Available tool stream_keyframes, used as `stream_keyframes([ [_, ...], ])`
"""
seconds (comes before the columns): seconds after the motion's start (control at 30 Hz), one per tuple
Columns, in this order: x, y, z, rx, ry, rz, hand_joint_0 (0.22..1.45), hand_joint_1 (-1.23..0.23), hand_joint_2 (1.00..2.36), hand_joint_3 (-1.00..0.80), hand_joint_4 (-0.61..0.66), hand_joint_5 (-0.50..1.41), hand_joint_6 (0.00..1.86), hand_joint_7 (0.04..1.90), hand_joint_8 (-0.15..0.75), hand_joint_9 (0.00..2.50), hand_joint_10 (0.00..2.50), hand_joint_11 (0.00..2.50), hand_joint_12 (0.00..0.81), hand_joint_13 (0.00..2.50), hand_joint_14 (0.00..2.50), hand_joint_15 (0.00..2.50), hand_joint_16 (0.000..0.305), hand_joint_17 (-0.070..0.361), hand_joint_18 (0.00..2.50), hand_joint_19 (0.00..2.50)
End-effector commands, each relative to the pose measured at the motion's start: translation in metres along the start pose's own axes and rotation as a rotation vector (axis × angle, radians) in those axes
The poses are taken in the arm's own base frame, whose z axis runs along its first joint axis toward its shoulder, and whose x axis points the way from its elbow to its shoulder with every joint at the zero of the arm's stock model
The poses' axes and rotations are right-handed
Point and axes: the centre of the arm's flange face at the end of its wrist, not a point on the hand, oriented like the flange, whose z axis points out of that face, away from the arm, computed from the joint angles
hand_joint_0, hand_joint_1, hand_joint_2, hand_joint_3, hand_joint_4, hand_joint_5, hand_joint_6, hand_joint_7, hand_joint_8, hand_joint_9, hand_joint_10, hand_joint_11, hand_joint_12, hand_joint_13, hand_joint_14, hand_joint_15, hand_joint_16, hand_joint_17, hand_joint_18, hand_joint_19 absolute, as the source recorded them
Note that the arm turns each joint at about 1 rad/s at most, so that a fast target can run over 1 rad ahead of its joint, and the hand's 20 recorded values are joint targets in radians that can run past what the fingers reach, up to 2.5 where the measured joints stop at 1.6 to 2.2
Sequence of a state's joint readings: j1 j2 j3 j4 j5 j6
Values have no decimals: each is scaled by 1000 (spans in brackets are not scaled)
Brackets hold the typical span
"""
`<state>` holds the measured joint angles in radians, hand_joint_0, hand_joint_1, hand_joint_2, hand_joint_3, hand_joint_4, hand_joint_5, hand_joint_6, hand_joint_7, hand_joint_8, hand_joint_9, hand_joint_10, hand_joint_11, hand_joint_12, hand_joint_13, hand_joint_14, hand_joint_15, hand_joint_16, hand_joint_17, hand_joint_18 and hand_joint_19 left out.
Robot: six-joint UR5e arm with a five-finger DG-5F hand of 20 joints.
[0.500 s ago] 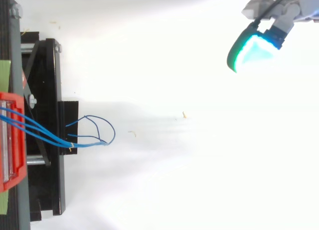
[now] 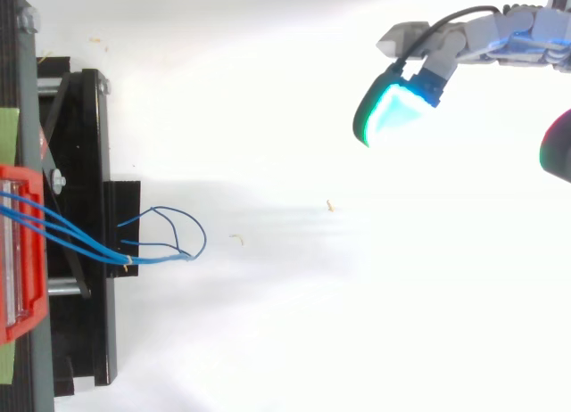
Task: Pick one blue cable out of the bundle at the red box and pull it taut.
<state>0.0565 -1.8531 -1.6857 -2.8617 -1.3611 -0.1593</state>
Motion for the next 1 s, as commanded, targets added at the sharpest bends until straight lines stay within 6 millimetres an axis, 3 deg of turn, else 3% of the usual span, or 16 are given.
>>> stream_keyframes([
  [0.0,4,-6,7,-15,-9,1,460,-338,1000,-500,172,-251,502,782,221,0,0,0,340,0,2,98,65,146,0,0],
  [0.1,11,-27,21,-3,-8,18,467,-339,1000,-500,170,-252,502,783,220,0,0,4,337,0,2,97,64,144,0,0],
  [0.2,14,-34,32,-3,-8,29,466,-350,1000,-500,173,-252,502,783,220,0,0,2,340,0,2,95,64,145,0,0],
  [0.3,22,-42,58,4,-4,43,461,-360,1000,-500,179,-251,502,784,225,0,0,6,343,0,2,103,65,145,0,0],
  [0.33,27,-52,76,28,2,47,461,-364,1000,-500,180,-251,502,784,226,0,0,0,344,0,2,103,65,146,0,0],
  [0.47,34,-68,99,53,22,70,457,-396,1000,-500,183,-250,502,783,229,0,0,0,347,0,2,98,65,147,0,0],
  [0.57,40,-73,118,53,35,93,486,-528,1000,-500,184,-249,502,806,215,0,0,2,333,0,2,86,64,143,0,0],
  [0.63,48,-78,144,60,57,104,525,-623,1000,-500,174,-272,503,872,194,0,0,16,323,0,2,70,62,139,0,0],
  [0.77,55,-88,160,66,73,105,586,-746,1000,-500,185,-288,503,925,183,0,0,65,322,0,2,61,62,139,0,0],
  [0.87,61,-93,167,47,75,115,602,-749,1000,-500,168,-300,503,926,178,0,4,161,316,0,3,99,61,137,0,0],
  [0.97,65,-87,172,0,74,125,565,-783,1000,-500,197,-285,503,908,210,44,5,196,341,0,2,85,64,143,0,0],
])
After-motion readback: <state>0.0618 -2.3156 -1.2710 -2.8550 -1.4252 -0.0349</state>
